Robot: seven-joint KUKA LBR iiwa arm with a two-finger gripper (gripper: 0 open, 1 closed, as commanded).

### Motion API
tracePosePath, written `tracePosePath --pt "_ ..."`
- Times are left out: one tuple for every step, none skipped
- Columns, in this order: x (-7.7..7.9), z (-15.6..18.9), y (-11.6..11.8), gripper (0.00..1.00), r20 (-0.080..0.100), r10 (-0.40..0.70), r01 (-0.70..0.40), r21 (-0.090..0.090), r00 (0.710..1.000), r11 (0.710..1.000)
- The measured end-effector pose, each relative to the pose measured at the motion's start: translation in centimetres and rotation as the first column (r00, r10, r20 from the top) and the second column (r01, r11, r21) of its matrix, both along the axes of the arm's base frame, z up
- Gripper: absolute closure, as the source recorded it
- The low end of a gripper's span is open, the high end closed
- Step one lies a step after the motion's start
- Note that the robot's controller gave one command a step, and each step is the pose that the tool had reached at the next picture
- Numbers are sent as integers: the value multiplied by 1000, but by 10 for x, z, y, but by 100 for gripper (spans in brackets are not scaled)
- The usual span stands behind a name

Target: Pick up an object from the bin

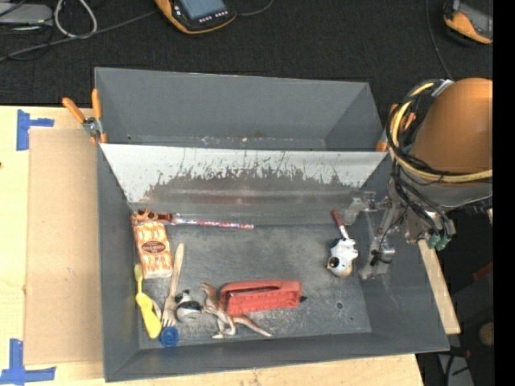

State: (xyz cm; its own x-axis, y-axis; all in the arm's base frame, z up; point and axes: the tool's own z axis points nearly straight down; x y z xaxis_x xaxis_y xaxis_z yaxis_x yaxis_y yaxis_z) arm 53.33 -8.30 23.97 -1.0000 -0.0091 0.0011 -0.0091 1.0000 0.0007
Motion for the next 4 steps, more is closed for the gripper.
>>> tracePosePath --pt "0 0 0 0 0 0 0 0 1000 1000" --pt "-9 -21 10 0 11 24 -24 -3 1000 1000" --pt "7 -20 28 0 2 136 -136 -1 991 991" --pt "-11 -74 58 0 5 166 -166 -1 986 986"
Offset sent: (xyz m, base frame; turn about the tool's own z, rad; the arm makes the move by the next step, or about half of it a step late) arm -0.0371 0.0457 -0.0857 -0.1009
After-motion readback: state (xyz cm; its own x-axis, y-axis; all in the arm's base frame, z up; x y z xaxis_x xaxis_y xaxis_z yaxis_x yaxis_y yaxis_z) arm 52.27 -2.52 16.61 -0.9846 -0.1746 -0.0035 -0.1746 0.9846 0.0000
